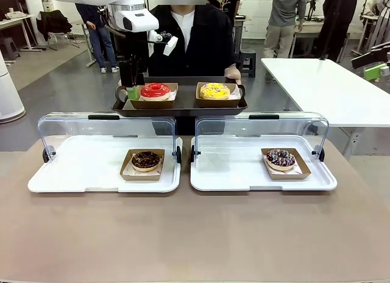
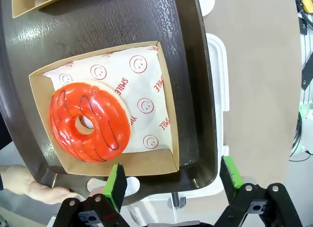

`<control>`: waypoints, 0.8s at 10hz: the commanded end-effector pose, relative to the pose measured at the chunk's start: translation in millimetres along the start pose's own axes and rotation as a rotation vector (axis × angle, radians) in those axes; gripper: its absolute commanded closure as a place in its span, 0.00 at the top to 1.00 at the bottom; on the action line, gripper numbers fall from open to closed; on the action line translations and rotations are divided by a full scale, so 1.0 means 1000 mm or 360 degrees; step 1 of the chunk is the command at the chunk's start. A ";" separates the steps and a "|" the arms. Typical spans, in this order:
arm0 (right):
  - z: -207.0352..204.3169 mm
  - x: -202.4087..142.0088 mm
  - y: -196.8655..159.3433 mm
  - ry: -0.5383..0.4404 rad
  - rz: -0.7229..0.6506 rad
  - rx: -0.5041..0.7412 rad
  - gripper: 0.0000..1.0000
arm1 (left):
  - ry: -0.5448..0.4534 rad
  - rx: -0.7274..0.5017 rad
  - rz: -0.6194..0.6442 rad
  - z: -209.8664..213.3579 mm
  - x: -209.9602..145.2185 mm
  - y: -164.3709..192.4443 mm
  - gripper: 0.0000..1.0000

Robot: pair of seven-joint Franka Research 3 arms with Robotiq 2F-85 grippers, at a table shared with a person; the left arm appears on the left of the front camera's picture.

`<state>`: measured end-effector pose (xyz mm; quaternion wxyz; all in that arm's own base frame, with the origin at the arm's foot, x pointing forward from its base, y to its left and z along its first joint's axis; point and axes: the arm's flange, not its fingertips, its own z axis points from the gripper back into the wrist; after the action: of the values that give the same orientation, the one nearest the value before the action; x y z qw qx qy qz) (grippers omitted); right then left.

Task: Provide the desired donut to the person.
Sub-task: Place the picked Paper togo box onto the Handle tray extended by the person.

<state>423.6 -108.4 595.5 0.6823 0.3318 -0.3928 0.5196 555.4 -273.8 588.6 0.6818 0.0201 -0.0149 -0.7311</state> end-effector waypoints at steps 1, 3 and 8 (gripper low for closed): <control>0.000 0.001 0.001 -0.0010 0.0002 -0.0002 1.00 | -0.0064 -0.0031 0.0020 0.010 -0.016 -0.009 0.98; 0.000 0.001 0.001 -0.0010 0.0002 -0.0002 1.00 | -0.0124 0.0017 0.0032 0.020 -0.057 -0.030 0.98; 0.000 0.001 0.001 -0.0010 0.0002 -0.0002 1.00 | -0.0189 0.0118 0.0126 0.026 -0.151 -0.085 0.98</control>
<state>423.6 -108.8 595.3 0.6826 0.3319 -0.3928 0.5192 496.6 -121.7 627.5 0.7126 0.0012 -0.0646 -0.6986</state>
